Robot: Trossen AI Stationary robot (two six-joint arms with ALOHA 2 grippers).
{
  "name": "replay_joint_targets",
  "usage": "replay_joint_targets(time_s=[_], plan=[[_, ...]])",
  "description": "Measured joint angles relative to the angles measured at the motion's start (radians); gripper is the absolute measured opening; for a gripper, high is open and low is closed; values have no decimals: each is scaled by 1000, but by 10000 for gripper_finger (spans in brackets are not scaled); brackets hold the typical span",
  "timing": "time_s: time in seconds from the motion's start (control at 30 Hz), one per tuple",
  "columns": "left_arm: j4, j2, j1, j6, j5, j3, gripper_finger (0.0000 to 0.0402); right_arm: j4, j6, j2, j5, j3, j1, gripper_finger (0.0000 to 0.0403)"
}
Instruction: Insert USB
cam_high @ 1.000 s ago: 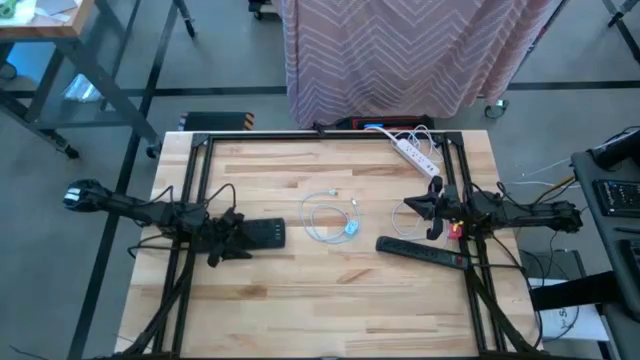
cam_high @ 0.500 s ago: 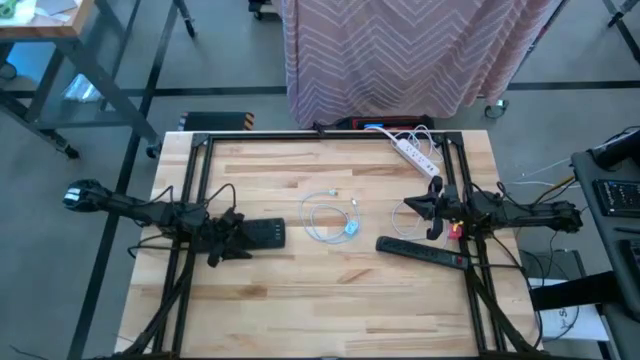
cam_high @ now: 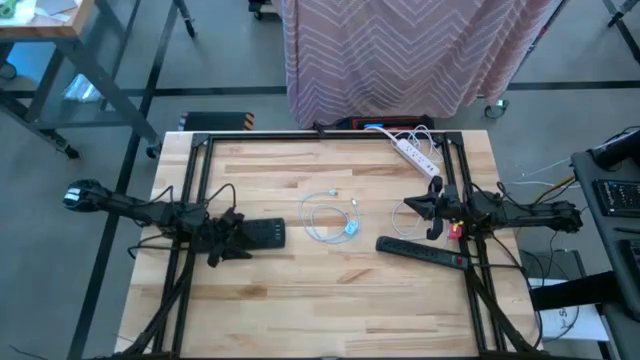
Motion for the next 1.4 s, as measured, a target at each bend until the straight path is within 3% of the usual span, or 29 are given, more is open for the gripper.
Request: replay_joint_targets(time_s=[0.63,0.73,0.87,0.97,1.27,1.4], plan=[[0,0,0,0,0,0,254,0,30,0,0,0,0,0],[0,0,0,0,0,0,254,-4,100,31,-63,0,0,0],[0,0,0,0,0,0,254,18,175,137,-156,0,1,0],[0,0,0,0,0,0,254,59,232,258,-159,0,14,0],[0,0,0,0,0,0,254,308,215,692,-158,0,77,3],[0,0,0,0,0,0,254,530,181,858,-157,0,113,31]])
